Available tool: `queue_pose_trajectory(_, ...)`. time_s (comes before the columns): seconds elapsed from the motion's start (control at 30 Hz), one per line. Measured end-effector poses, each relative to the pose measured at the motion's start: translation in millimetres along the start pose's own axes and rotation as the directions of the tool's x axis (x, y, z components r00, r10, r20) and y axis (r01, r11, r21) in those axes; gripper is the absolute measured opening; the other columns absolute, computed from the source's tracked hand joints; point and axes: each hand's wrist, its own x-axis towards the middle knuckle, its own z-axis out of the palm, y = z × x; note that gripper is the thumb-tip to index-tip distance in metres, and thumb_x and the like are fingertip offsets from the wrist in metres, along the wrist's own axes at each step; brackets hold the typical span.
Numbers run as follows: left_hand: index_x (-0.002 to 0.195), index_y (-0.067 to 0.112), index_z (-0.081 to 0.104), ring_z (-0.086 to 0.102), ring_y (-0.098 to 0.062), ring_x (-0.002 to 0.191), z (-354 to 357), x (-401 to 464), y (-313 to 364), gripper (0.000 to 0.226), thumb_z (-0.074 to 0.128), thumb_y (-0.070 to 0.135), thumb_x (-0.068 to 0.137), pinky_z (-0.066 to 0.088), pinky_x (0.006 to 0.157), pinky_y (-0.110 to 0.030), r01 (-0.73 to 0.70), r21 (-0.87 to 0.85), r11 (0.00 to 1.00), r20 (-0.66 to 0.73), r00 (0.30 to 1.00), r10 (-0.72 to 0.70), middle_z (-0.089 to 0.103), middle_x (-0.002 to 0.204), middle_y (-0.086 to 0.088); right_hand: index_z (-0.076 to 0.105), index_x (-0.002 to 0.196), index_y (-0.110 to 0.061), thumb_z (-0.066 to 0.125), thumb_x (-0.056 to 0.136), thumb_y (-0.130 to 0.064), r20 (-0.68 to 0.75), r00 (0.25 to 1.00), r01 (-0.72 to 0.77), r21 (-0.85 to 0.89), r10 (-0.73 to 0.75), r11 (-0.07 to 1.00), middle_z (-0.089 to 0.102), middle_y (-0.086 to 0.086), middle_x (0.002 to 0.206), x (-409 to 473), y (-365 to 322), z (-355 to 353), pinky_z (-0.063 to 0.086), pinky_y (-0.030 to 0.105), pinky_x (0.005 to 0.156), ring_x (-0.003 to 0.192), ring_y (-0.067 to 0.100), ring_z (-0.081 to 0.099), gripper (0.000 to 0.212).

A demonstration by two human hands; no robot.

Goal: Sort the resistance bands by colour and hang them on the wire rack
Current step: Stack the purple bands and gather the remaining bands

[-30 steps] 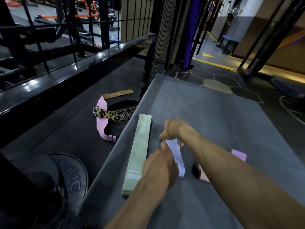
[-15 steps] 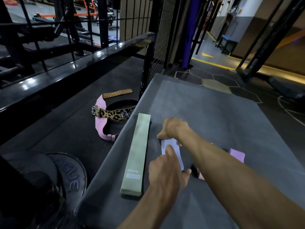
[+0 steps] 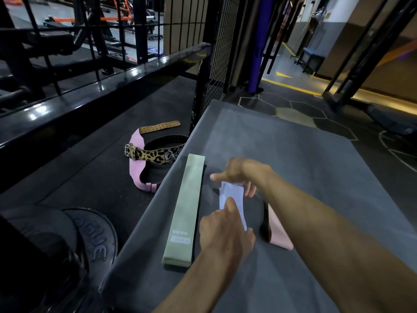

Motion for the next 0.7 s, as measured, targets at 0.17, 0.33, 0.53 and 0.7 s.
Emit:
queue_pose_trajectory(0.17,0.116,0.016,0.035,0.068,-0.028,0.095,-1.1,0.6,-1.8,0.048,0.047,0.058,0.094,0.036,0.068,-0.034,-0.026,0.031,0.999,0.033,0.999,0.025,0.069,0.104,-0.004,0.062,0.108,-0.026,0.075,0.085,-0.046,-0.024,0.979,0.199,-0.056,-0.200,0.978,0.067,0.000,0.114,-1.6,25.3,-20.3,0.063,0.044,0.080,0.090,0.022,0.073,0.033)
queue_pose_trajectory(0.33,0.114,0.018,0.036,0.067,-0.028,0.097,-2.1,0.6,-1.5,0.044,0.048,0.056,0.095,0.034,0.069,-0.034,-0.006,-0.008,1.000,0.040,0.999,0.007,0.069,0.105,-0.003,0.064,0.099,-0.025,0.081,0.080,-0.031,-0.088,0.939,0.316,-0.163,-0.333,0.935,0.067,-0.006,0.111,-4.4,42.6,-9.7,0.051,0.031,0.085,0.099,0.020,0.064,0.027)
queue_pose_trajectory(0.53,0.124,0.016,0.035,0.066,-0.029,0.100,-0.9,0.2,-0.8,0.052,0.046,0.058,0.096,0.034,0.071,-0.035,-0.009,0.039,0.999,0.042,0.999,0.008,0.069,0.109,-0.004,0.064,0.097,-0.025,0.082,0.080,-0.028,-0.114,0.917,0.368,-0.125,-0.382,0.921,0.064,-0.005,0.109,2.5,48.8,5.1,0.050,0.030,0.087,0.100,0.019,0.063,0.025)
queue_pose_trajectory(0.7,0.120,0.016,0.035,0.067,-0.027,0.096,-1.0,-0.2,-0.2,0.050,0.047,0.058,0.095,0.035,0.070,-0.035,-0.009,0.024,1.000,0.044,0.999,0.008,0.069,0.106,-0.003,0.062,0.086,-0.025,0.082,0.080,-0.023,-0.153,0.910,0.374,-0.098,-0.385,0.922,0.067,-0.005,0.095,6.0,49.7,7.7,0.050,0.028,0.077,0.090,0.017,0.064,0.020)
